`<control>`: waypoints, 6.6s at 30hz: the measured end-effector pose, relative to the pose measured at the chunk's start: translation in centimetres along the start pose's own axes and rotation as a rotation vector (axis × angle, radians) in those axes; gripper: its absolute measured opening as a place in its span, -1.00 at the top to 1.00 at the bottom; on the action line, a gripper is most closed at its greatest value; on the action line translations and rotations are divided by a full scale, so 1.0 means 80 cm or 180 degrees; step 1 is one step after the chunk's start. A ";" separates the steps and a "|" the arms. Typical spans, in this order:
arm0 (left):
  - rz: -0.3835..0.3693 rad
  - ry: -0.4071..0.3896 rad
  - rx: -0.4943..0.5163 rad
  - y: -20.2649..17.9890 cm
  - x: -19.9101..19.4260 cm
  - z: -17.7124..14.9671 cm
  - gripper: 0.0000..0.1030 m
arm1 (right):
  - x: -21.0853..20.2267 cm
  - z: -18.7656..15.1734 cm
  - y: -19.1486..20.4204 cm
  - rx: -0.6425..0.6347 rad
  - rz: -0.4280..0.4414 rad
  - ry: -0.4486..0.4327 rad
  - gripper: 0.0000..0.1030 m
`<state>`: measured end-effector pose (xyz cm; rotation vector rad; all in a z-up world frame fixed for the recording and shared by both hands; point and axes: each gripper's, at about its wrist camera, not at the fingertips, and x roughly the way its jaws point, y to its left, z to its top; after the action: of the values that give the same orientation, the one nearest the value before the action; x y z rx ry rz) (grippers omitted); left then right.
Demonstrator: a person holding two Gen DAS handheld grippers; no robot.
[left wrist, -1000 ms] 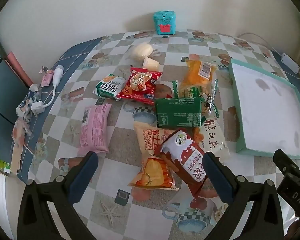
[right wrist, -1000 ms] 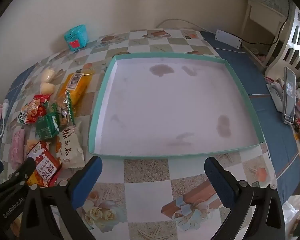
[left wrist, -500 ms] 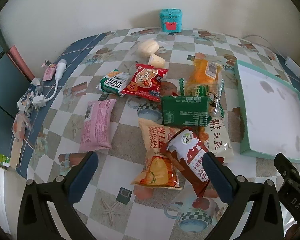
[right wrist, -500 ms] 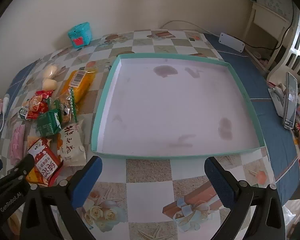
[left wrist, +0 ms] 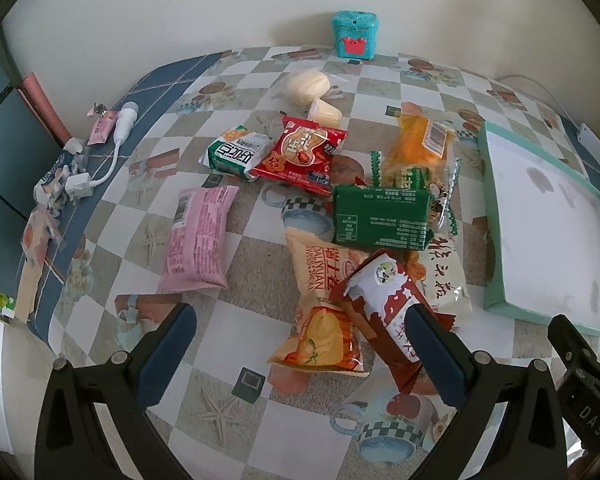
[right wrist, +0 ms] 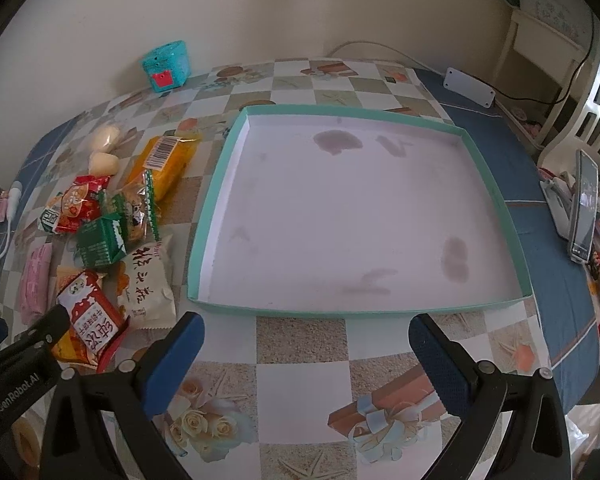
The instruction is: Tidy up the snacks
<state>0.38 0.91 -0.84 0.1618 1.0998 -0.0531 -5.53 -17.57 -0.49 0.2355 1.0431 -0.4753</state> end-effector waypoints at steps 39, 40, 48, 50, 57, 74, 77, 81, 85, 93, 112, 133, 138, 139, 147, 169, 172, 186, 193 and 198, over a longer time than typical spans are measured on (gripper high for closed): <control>-0.0045 0.0089 -0.0153 0.010 0.010 -0.002 -1.00 | 0.001 0.002 -0.004 0.0045 -0.0025 0.0023 -1.00; -0.0045 0.0089 -0.0152 0.010 0.010 -0.002 -1.00 | 0.002 0.002 -0.004 0.0045 -0.0024 0.0026 -1.00; -0.0051 0.0094 -0.0161 0.011 0.010 -0.003 -1.00 | 0.002 0.002 -0.004 0.0045 -0.0034 0.0034 -1.00; -0.0053 0.0098 -0.0167 0.012 0.011 -0.003 -1.00 | 0.002 0.002 -0.004 0.0042 -0.0040 0.0041 -1.00; -0.0059 0.0103 -0.0171 0.013 0.011 -0.002 -1.00 | 0.003 0.002 -0.003 0.0040 -0.0045 0.0049 -1.00; -0.0151 0.0107 -0.1157 0.104 0.025 0.000 -1.00 | -0.013 0.014 0.075 -0.0341 0.0606 -0.0064 -1.00; -0.0179 0.0157 -0.1285 0.117 0.032 -0.005 -1.00 | -0.006 0.013 0.103 -0.0583 0.0632 -0.0006 -1.00; -0.0264 0.0243 -0.1351 0.127 0.043 -0.007 -1.00 | 0.011 0.009 0.131 -0.0746 0.0749 0.0200 -1.00; -0.0378 0.0313 -0.1337 0.125 0.049 -0.009 -1.00 | 0.019 0.009 0.146 -0.0831 0.0831 0.0244 -0.99; -0.0523 0.0351 -0.1377 0.122 0.052 -0.009 -1.00 | 0.036 0.003 0.166 -0.1002 0.0939 0.0417 -0.57; -0.0753 0.0414 -0.1136 0.086 0.059 0.003 -1.00 | 0.042 -0.004 0.158 -0.1016 0.1008 0.0549 0.15; -0.1029 0.0640 -0.0782 0.015 0.090 0.022 0.21 | 0.037 -0.009 0.141 -0.0974 0.0939 0.0588 0.16; -0.0990 0.0574 -0.0925 0.022 0.082 0.015 0.30 | 0.029 -0.010 0.138 -0.0958 0.0985 0.0557 0.17; -0.0982 0.0561 -0.0952 0.024 0.082 0.013 0.30 | 0.027 -0.009 0.137 -0.0946 0.1006 0.0549 0.17; -0.0945 0.0456 -0.1117 0.049 0.054 0.014 0.31 | 0.012 -0.003 0.122 -0.0814 0.1171 0.0498 0.18; -0.1215 0.0286 -0.0577 -0.082 -0.007 0.120 0.30 | 0.013 0.122 -0.010 0.0571 0.0603 0.0047 0.18; -0.1256 0.0279 -0.0466 -0.109 -0.003 0.134 0.30 | 0.029 0.140 -0.035 0.0669 0.0422 0.0045 0.18; -0.1499 0.0368 0.0077 -0.250 0.053 0.171 0.30 | 0.098 0.174 -0.143 0.1232 -0.0018 0.0098 0.18; -0.1496 0.0379 0.0036 -0.247 0.060 0.176 -0.34 | 0.106 0.173 -0.150 0.1275 -0.0071 0.0132 0.16; -0.1347 0.0370 -0.0163 -0.206 0.046 0.178 -0.34 | 0.093 0.175 -0.140 0.1187 -0.0079 0.0111 0.16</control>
<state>12.63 -17.45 0.46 -0.1177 1.2356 -0.3979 2.91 -35.02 0.31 0.5636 0.9869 -0.6897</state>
